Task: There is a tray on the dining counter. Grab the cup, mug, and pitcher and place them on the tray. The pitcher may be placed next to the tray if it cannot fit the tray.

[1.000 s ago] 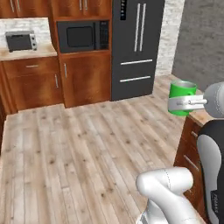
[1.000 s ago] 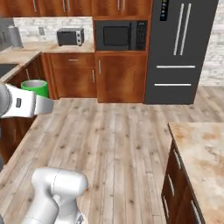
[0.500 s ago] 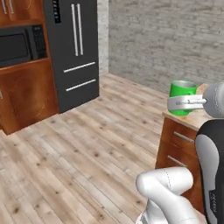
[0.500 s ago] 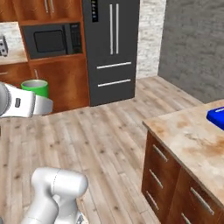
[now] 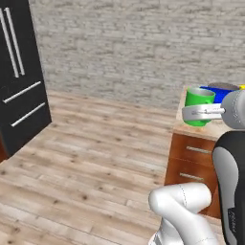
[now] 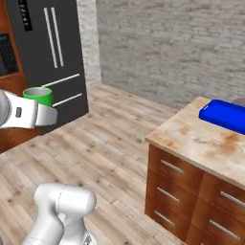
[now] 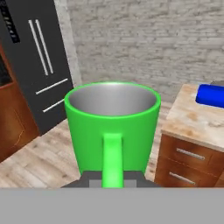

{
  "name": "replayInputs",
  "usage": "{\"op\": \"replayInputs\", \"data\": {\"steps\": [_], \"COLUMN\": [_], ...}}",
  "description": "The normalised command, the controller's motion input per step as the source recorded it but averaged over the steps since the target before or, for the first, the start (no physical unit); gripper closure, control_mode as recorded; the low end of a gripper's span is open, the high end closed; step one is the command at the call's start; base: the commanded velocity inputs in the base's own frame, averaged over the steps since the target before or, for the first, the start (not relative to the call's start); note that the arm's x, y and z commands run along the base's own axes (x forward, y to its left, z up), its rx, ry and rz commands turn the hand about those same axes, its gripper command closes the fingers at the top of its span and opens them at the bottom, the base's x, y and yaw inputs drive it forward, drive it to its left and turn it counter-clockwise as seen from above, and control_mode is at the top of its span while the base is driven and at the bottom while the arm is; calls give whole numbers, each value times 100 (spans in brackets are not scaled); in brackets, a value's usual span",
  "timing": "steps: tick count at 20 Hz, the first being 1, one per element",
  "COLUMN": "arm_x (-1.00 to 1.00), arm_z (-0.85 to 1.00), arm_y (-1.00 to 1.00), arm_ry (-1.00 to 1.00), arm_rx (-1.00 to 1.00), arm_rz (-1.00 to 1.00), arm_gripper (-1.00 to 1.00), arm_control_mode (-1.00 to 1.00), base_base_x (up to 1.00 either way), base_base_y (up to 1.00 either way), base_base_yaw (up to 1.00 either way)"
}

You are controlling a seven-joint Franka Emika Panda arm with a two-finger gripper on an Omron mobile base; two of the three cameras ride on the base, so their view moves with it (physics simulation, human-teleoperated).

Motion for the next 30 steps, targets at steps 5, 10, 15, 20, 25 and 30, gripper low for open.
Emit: {"op": "replayInputs", "data": {"steps": [5, 10, 15, 20, 25, 30], "arm_x": [0, 0, 0, 0, 0, 0], "arm_z": [0, 0, 0, 0, 0, 0], "arm_y": [0, 0, 0, 0, 0, 0], "arm_ry": [0, 0, 0, 0, 0, 0], "arm_rx": [0, 0, 0, 0, 0, 0], "arm_rz": [0, 0, 0, 0, 0, 0], "arm_gripper": [100, 100, 100, 100, 100, 100], "arm_control_mode": [100, 100, 100, 100, 100, 100], "base_base_x": [26, 0, 0, 10, 28, 35], "base_base_y": [100, 100, 100, 100, 100, 100], "base_base_yaw": [-71, -54, -51, -51, -54, -58]}}
